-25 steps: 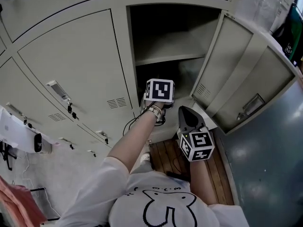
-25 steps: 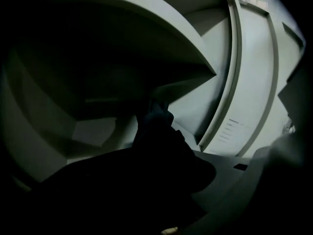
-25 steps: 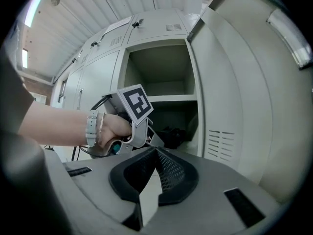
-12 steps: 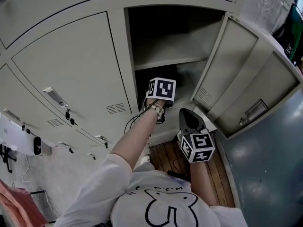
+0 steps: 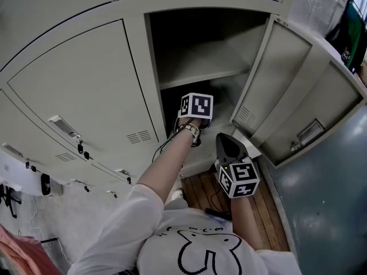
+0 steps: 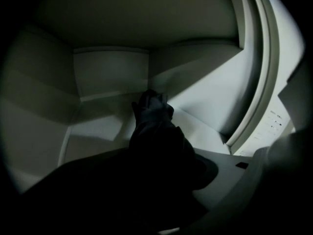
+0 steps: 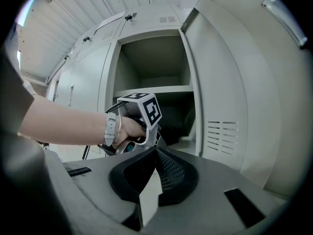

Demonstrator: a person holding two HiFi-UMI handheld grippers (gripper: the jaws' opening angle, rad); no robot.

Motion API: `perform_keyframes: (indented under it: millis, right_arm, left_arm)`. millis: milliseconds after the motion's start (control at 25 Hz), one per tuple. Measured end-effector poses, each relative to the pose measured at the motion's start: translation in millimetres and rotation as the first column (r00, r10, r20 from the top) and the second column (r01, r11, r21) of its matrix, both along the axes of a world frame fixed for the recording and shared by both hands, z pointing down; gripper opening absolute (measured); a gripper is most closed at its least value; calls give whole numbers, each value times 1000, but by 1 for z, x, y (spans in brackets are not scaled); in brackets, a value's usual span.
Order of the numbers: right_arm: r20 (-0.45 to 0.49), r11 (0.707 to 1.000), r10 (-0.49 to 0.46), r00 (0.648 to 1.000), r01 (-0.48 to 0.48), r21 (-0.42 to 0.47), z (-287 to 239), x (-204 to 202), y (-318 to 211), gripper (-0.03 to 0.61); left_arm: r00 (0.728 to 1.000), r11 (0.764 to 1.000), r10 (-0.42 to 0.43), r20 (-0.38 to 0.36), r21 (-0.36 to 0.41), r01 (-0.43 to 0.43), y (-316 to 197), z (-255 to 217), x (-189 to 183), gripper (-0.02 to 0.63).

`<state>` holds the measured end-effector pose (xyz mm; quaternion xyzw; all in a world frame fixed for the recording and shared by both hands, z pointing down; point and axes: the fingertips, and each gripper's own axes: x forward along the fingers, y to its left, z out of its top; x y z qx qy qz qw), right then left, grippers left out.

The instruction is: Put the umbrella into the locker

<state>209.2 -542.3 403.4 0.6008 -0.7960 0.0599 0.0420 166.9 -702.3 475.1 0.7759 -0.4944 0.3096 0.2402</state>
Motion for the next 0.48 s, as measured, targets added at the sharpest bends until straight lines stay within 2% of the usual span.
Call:
perform_keyframes:
  millis: [240, 320, 360, 400, 480]
  right_arm:
    - [4, 1000, -1, 1000, 1, -15, 3, -3, 1, 15]
    - [7, 1000, -2, 1000, 3, -20, 5, -4, 2, 15]
    - [6, 1000, -4, 1000, 4, -22, 5, -5, 3, 15]
    - [4, 1000, -6, 1000, 6, -22, 6, -6, 4, 15]
    - [1, 1000, -6, 1000, 6, -23, 6, -6, 4, 15]
  left_arm:
    - [999, 999, 32, 28, -26, -31, -6, 3, 2, 290]
    - [998, 999, 41, 42, 2, -42, -8, 1, 2, 303]
    - [998, 999, 44, 51, 24, -45, -9, 0, 1, 359]
    - [997, 998, 44, 58, 46, -47, -10, -3, 0, 379]
    - [997, 995, 48, 62, 82, -53, -10, -7, 1, 389]
